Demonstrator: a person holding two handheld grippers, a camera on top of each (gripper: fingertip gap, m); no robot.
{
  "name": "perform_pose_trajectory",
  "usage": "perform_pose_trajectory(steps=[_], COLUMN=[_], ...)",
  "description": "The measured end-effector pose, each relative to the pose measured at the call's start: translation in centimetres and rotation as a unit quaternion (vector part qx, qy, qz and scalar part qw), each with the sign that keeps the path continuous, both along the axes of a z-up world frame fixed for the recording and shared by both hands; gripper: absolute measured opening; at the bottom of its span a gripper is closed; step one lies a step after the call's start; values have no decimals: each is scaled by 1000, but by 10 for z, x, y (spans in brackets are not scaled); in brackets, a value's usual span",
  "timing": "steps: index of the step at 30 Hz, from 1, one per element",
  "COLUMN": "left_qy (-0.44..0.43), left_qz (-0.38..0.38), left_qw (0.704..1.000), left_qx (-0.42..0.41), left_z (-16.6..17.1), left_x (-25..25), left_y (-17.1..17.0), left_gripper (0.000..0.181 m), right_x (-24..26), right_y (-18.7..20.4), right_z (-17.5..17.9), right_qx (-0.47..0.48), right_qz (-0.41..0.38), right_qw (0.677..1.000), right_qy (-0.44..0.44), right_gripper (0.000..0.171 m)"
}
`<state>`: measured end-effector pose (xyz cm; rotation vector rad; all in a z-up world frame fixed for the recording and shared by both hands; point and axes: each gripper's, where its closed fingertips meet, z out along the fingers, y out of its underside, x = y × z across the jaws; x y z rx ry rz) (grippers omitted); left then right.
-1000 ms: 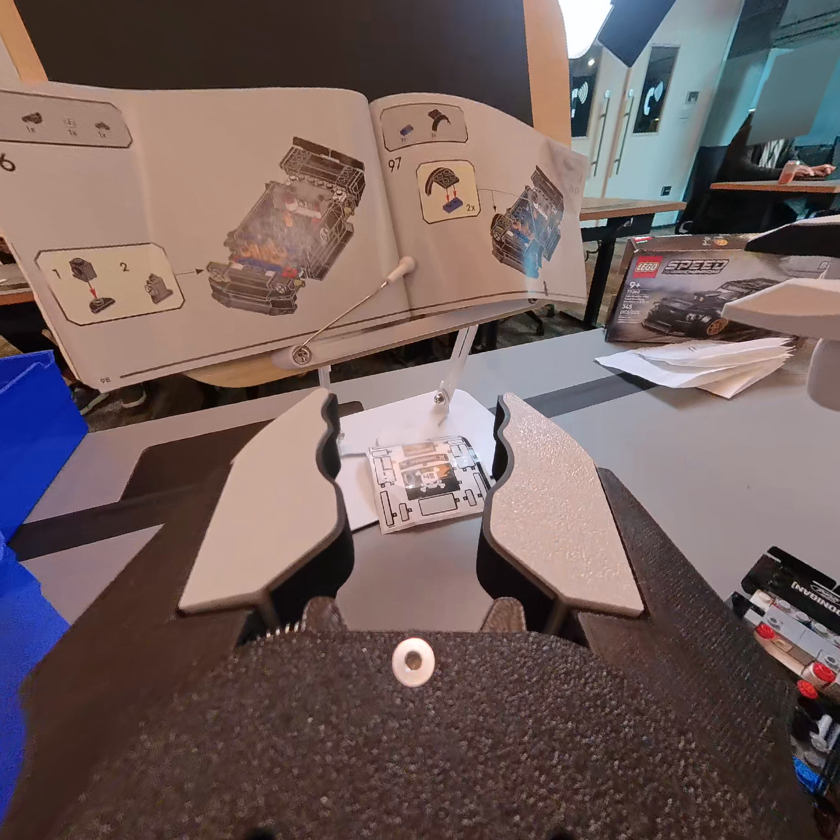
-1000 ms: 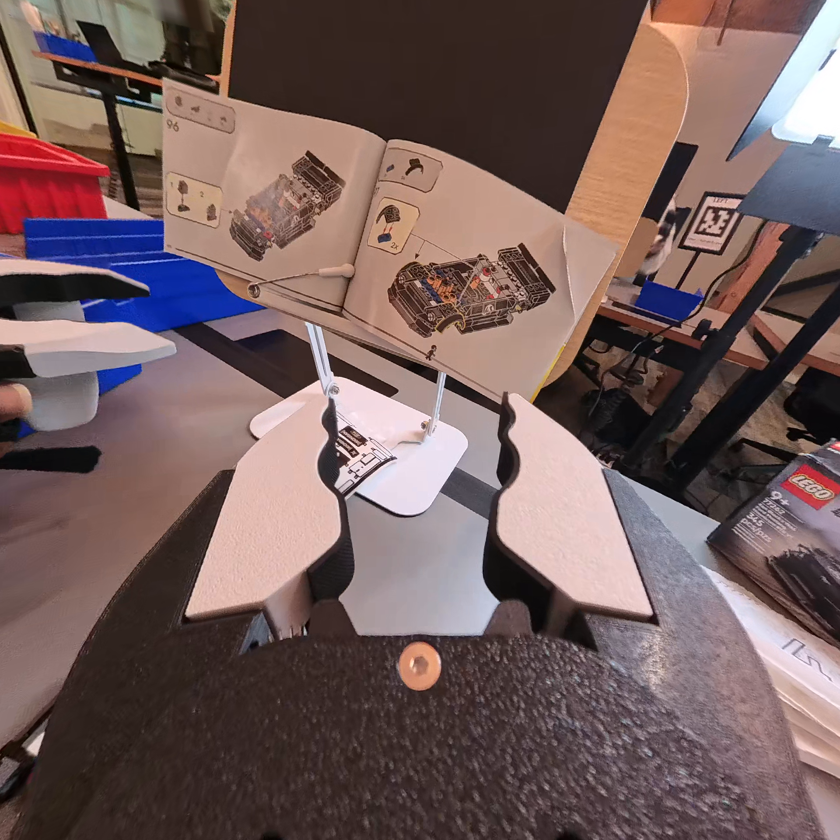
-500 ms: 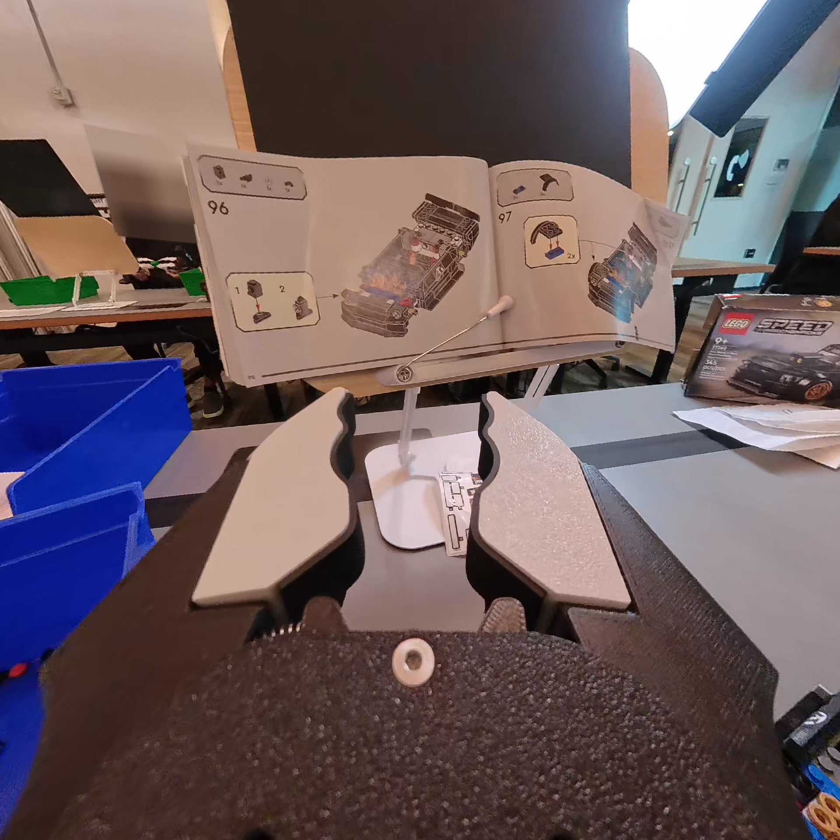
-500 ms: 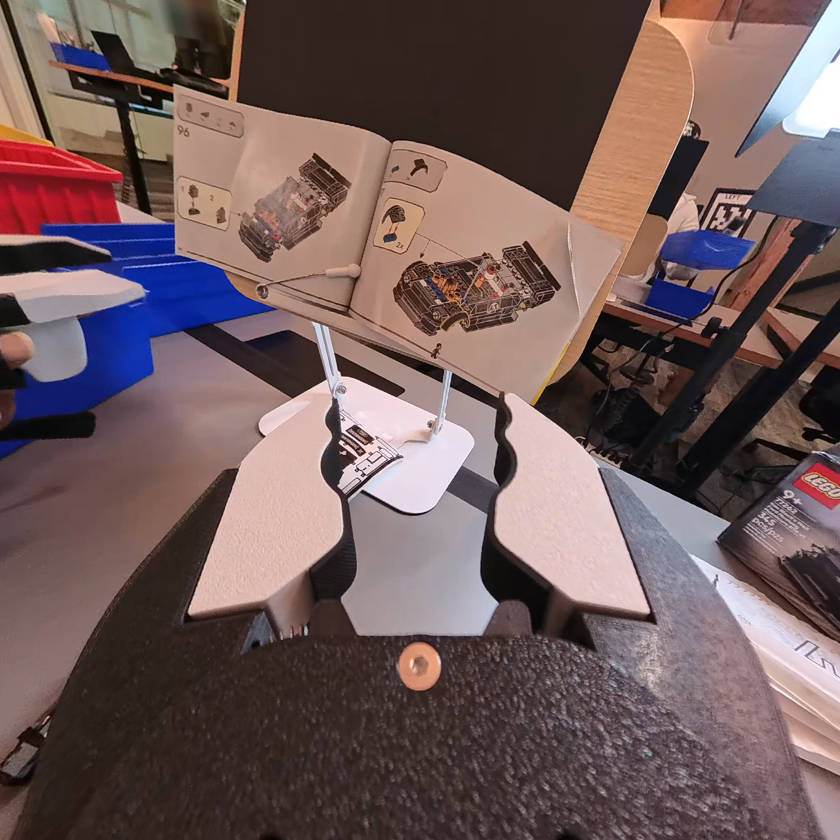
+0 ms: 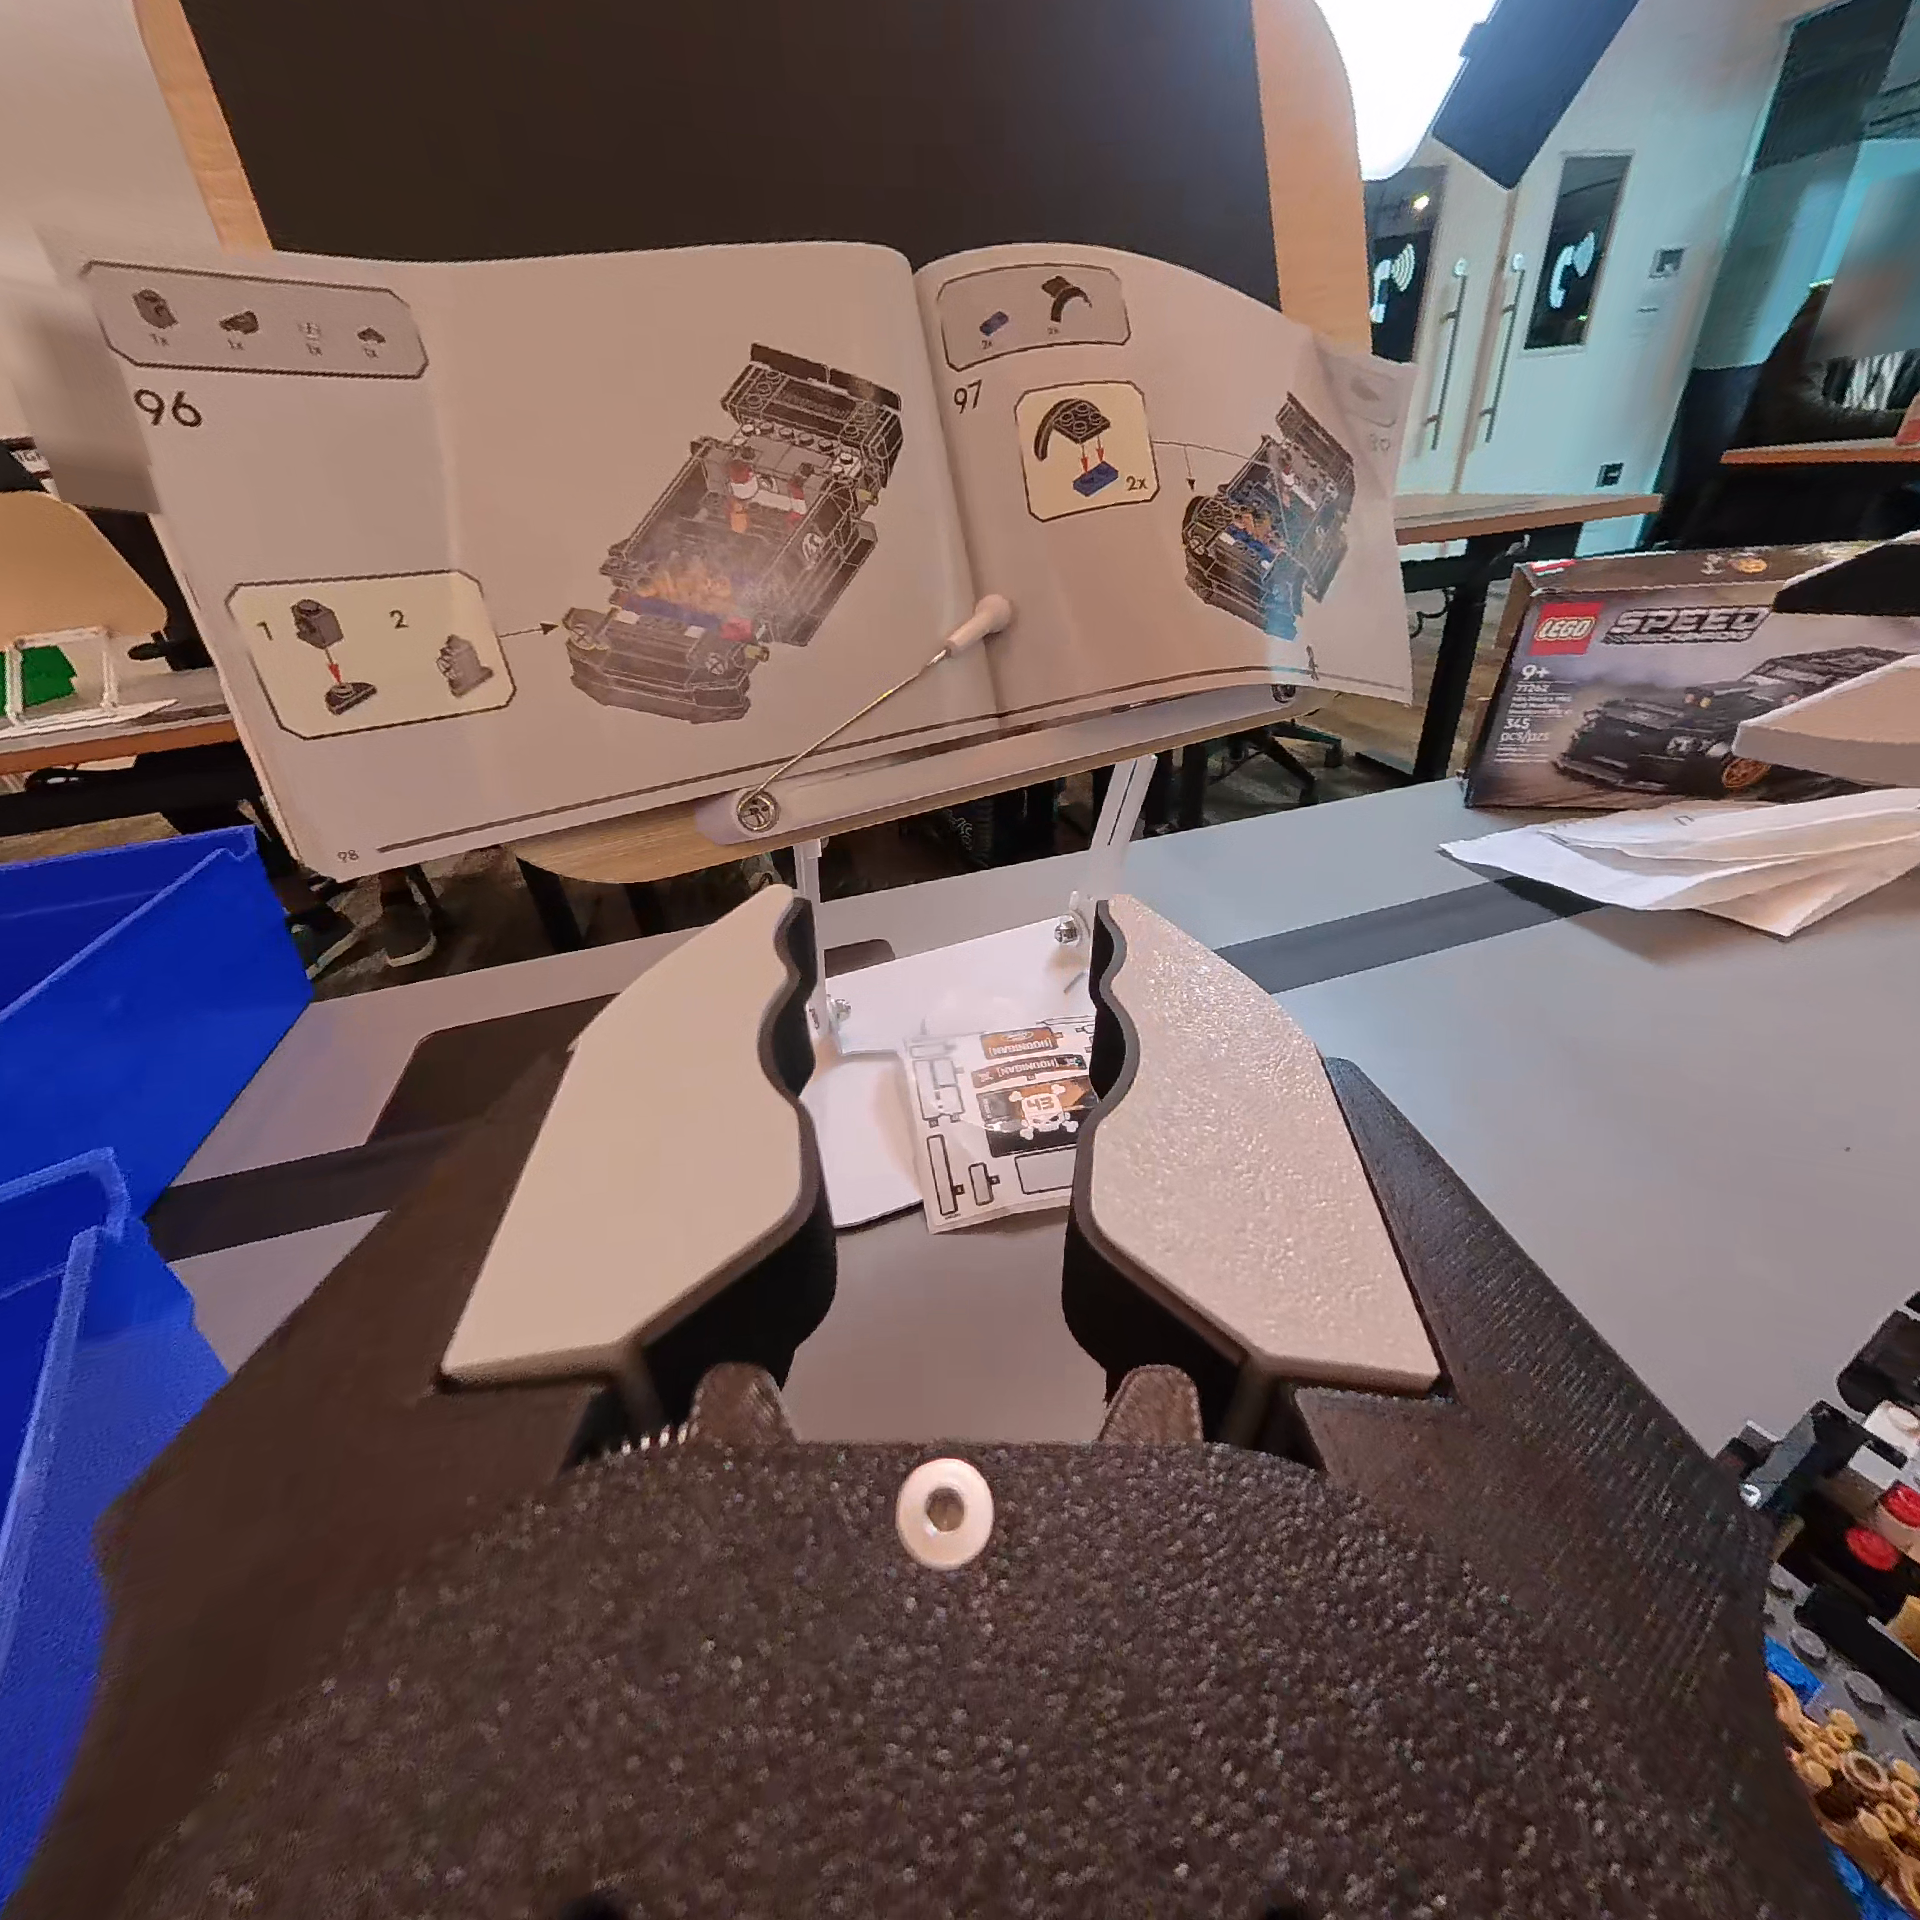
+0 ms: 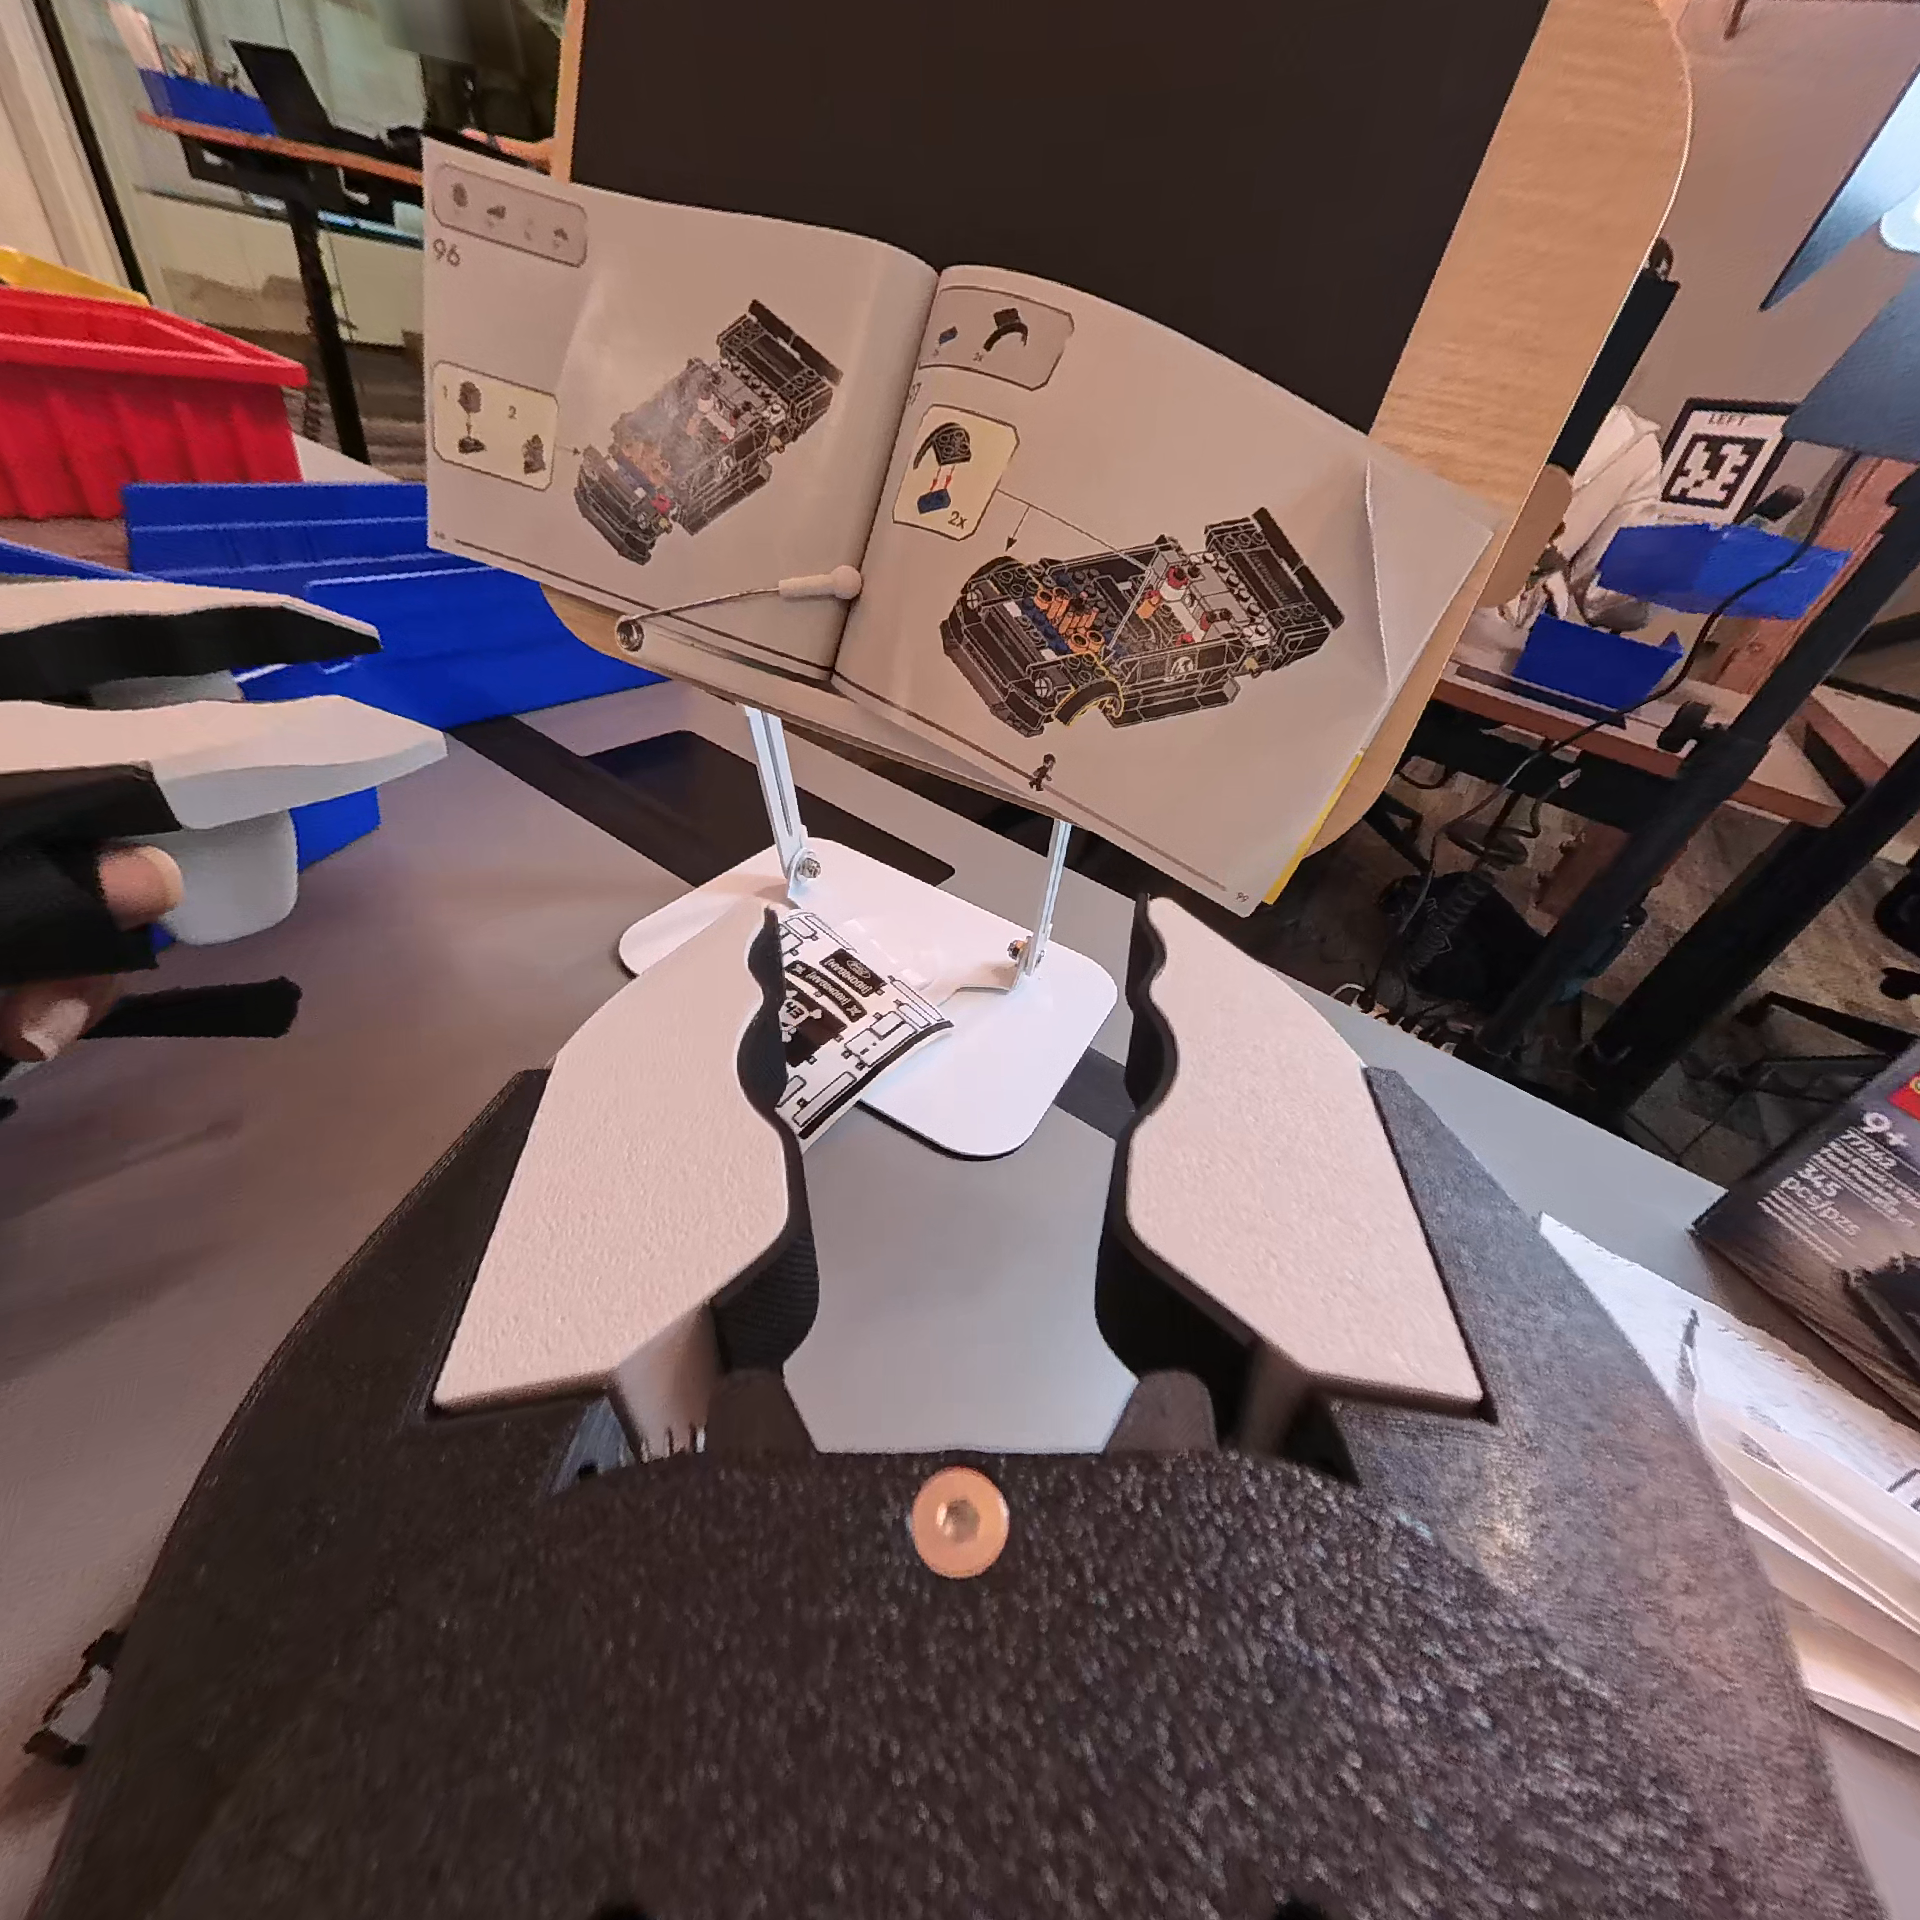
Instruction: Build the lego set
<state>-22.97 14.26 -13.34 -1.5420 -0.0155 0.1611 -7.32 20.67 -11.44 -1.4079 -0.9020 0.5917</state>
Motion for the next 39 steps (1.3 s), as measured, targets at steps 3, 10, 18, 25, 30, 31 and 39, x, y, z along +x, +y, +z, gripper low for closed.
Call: perform_pose_trajectory(steps=[3,10,18,25,30,31,39], left_qy=[1,5,10,12,16,17,24], left_qz=[-1,-4,-4,-8,-4,-1,12], left_qw=[1000,1000,1000,1000,1000,1000,999], left_qx=[-3,-7,-5,-14,-9,-5,18], left_z=[-2,-4,-3,-7,-5,-3,8], left_x=[0,4,5,7,6,5,2], left_y=[1,2,2,3,2,1,-5], left_gripper=[50,50,50,51,49,48,44], right_x=[-1,-1,-2,-3,-4,-4,-3], right_y=[0,-1,-3,-4,-4,-4,-9], right_z=[-1,-2,-2,-4,-5,-5,4], right_qx=[-1,-6,-1,-3,-9,-8,11], right_qz=[1,3,5,8,12,11,8], right_qw=[1000,1000,1000,1000,1000,1000,1000], right_qy=[0,2,4,2,5,6,15], right_gripper=[63,63,61,60,58,58,52])
